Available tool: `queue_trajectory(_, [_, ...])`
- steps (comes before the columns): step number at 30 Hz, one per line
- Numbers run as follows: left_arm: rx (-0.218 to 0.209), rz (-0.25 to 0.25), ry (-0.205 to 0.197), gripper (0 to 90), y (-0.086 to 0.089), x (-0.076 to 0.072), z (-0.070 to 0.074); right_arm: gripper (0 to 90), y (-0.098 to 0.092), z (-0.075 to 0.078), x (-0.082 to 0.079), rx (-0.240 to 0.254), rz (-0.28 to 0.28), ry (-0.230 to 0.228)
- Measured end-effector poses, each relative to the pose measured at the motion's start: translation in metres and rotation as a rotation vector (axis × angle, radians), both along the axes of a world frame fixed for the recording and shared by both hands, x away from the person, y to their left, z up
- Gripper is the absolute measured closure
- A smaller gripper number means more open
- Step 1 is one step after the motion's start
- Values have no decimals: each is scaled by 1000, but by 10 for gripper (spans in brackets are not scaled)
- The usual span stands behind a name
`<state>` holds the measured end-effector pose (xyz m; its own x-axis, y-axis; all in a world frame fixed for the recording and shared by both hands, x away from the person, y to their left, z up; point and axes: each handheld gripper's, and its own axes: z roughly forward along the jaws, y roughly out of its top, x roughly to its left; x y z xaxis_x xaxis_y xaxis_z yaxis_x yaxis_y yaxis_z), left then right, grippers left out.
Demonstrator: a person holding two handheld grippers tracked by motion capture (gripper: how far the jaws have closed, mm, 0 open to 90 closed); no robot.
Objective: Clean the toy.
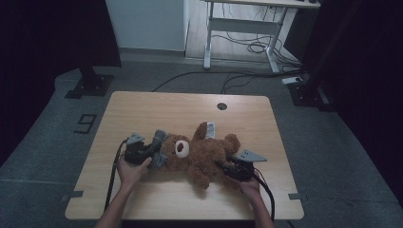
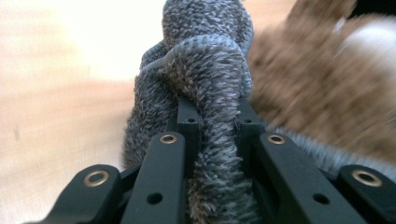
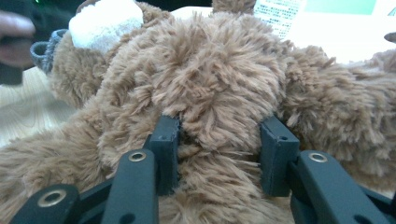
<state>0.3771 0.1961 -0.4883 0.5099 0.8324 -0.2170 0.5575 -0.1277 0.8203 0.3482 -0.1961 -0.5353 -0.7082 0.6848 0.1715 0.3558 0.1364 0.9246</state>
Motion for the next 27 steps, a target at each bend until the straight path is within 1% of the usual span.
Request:
queue_trajectory(2, [-9,-18,-22,777,-7,2,15,577,0,1,0,-7,4,-8])
queue_trajectory(4, [-18,-40,-43,776,-17,6,29,579,1,2,0,-18,3,-8])
queue_trajectory(6, [-37,-66,-49,775,-31,11,41,580,2,2,0,-26,4,-12])
queue_trajectory(7, [-38,-84,-44,775,-40,14,45,580,2,2,0,-26,4,-13])
queue_trajectory(8, [-24,-101,-38,774,-51,18,48,580,2,2,0,-26,5,-14])
queue_trajectory(9, [-9,-108,-35,773,-58,21,49,580,2,2,-1,-27,4,-15])
queue_trajectory(12, [27,-132,2,769,-79,30,45,579,2,3,-2,-39,4,-23])
queue_trajectory(13, [32,-134,15,767,-82,32,41,578,3,3,-2,-42,5,-27])
queue_trajectory(14, [28,-139,31,766,-85,32,38,578,3,3,-2,-45,6,-30])
queue_trajectory(16, [34,-154,60,762,-85,31,31,578,3,3,-2,-50,15,-33])
queue_trajectory(18, [33,-153,51,765,-82,27,27,573,4,3,-3,-55,23,-37])
queue_trajectory(20, [19,-151,49,768,-78,22,24,557,4,4,-4,-62,30,-42])
queue_trajectory(21, [15,-150,41,771,-77,19,22,544,4,4,-5,-63,32,-42])
queue_trajectory(24, [4,-149,14,776,-76,9,16,475,5,5,-7,-61,25,-28])
queue_trajectory(27, [-14,-149,-3,778,-74,1,12,411,4,8,-8,-58,26,-9])
